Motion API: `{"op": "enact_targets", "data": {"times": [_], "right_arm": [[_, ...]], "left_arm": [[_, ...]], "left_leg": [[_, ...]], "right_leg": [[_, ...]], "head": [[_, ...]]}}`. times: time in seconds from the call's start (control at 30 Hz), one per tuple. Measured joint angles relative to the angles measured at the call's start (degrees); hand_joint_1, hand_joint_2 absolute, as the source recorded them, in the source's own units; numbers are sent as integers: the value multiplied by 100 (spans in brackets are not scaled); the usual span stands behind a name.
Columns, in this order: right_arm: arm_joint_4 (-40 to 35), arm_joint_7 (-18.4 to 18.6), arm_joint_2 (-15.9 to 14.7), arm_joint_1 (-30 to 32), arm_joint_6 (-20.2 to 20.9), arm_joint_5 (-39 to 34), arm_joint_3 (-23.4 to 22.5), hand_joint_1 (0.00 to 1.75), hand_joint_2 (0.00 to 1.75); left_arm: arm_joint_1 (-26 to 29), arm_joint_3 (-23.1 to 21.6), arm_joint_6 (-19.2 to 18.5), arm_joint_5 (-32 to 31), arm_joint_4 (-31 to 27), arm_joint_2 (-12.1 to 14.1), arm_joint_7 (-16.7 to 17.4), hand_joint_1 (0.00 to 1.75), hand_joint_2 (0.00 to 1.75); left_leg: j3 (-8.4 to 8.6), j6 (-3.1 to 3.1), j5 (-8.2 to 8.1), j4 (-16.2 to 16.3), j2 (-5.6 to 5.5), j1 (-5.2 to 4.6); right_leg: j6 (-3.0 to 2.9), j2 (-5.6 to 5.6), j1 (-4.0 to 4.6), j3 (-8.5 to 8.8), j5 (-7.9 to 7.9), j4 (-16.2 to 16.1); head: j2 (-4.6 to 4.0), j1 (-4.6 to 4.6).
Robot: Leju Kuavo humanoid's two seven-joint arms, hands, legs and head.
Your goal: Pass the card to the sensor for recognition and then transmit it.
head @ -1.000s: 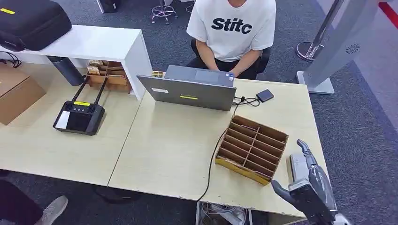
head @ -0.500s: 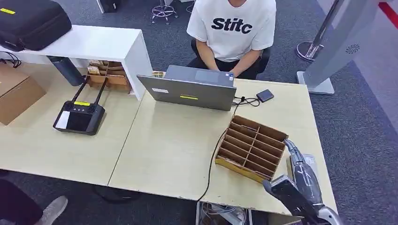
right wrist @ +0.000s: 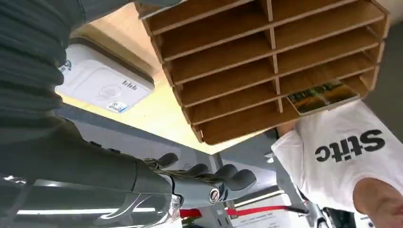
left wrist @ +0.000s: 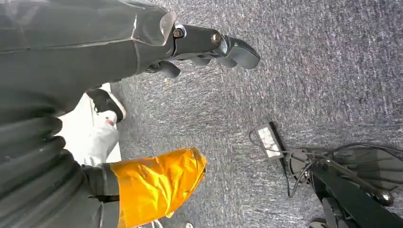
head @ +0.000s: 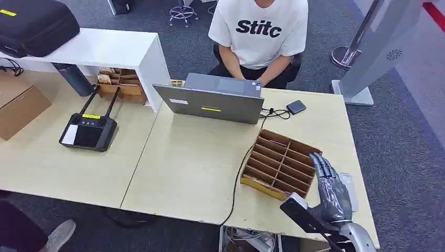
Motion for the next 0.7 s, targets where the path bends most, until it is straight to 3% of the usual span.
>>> {"op": "enact_targets", "data": {"times": [0.7], "right_arm": [[575,133,0,-57,-13,212,133,0,175]], "left_arm": [[-7,-22,2,-35,0,0,59,0,175]], "left_leg": [[1,0,0,0,1,0]], "right_leg": [[0,1,0,0,0,0]], "head": [[0,-2]]}}
